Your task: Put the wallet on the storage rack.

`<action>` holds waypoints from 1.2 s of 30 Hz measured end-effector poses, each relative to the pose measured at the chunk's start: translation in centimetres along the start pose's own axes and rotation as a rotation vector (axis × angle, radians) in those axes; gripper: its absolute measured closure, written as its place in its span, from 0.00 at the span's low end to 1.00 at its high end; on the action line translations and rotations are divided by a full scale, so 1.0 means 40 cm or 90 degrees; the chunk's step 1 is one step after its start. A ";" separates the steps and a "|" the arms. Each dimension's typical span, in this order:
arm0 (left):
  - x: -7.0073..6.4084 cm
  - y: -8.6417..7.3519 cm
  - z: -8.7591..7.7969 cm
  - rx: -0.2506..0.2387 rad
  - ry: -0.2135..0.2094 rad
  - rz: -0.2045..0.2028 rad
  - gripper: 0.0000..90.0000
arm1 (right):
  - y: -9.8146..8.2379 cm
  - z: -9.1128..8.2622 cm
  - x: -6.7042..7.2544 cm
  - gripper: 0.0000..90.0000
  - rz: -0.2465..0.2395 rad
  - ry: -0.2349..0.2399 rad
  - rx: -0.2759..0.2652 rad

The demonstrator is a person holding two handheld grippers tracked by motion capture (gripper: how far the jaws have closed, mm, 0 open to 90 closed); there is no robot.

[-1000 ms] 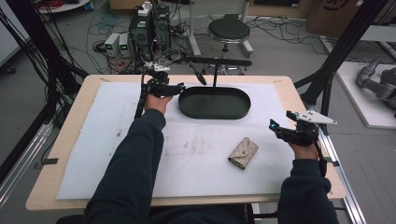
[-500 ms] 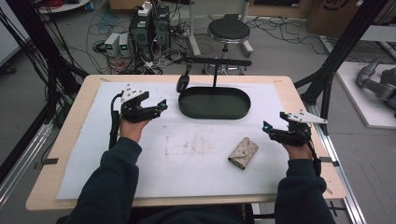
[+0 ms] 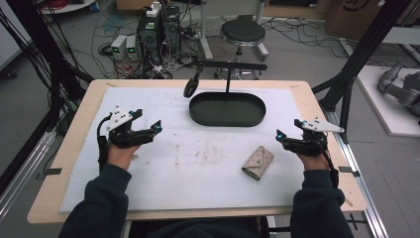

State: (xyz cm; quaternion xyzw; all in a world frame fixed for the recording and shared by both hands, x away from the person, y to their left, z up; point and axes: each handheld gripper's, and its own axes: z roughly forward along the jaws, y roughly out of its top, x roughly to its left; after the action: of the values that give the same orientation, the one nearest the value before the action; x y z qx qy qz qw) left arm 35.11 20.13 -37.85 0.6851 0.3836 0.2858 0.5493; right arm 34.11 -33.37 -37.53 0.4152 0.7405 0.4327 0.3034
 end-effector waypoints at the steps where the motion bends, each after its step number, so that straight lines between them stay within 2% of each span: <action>1: 0.004 -0.003 -0.003 0.001 0.003 -0.005 0.20 | 0.000 0.000 0.000 0.25 0.000 0.000 0.000; 4: 0.018 -0.015 -0.012 0.005 0.000 -0.021 0.20 | 0.005 0.000 0.012 0.25 -0.005 0.006 0.000; 7: 0.024 -0.021 -0.015 0.009 0.003 -0.021 0.20 | 0.007 0.000 0.019 0.25 -0.008 0.011 0.007; 10: 0.032 -0.033 -0.018 0.007 0.002 -0.028 0.20 | 0.006 -0.003 0.030 0.25 -0.009 0.016 0.020; 11: 0.036 -0.041 -0.019 0.012 0.003 -0.031 0.20 | 0.002 -0.006 0.040 0.25 -0.011 0.017 0.036; 13: 0.039 -0.046 -0.019 0.016 0.003 -0.033 0.20 | -0.006 -0.008 0.052 0.25 -0.018 0.008 0.049; 17: 0.037 -0.045 -0.019 0.014 0.002 -0.027 0.20 | -0.019 -0.010 0.070 0.25 -0.010 -0.001 0.066; 21: 0.028 -0.045 -0.023 0.012 -0.001 -0.019 0.21 | -0.038 -0.002 0.083 0.26 0.017 -0.010 0.089; 22: 0.026 -0.048 -0.025 0.014 0.001 -0.016 0.21 | -0.048 0.009 0.090 0.25 0.029 -0.005 0.103; 23: 0.026 -0.048 -0.025 0.014 0.001 -0.016 0.21 | -0.048 0.009 0.090 0.25 0.029 -0.005 0.103; 25: 0.028 -0.051 -0.027 0.015 0.005 -0.020 0.22 | -0.059 0.029 0.108 0.24 0.037 0.014 0.129; 28: 0.030 -0.052 -0.026 0.016 0.005 -0.022 0.22 | -0.061 0.045 0.127 0.24 0.043 0.030 0.146; 30: 0.030 -0.052 -0.025 0.018 0.004 -0.021 0.22 | -0.061 0.050 0.134 0.24 0.034 0.039 0.151; 32: 0.032 -0.054 -0.024 0.023 0.005 -0.021 0.22 | -0.060 0.059 0.155 0.24 0.013 0.052 0.152; 35: 0.032 -0.056 -0.025 0.022 0.004 -0.022 0.23 | -0.059 0.083 0.194 0.24 -0.040 0.063 0.170; 36: 0.032 -0.056 -0.026 0.021 0.006 -0.023 0.23 | -0.059 0.083 0.194 0.24 -0.040 0.063 0.170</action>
State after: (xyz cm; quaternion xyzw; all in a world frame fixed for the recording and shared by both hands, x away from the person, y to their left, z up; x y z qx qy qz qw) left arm 34.48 21.99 -39.82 0.6859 0.4031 0.2725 0.5411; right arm 32.31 -25.92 -41.81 0.4067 0.8183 0.3404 0.2215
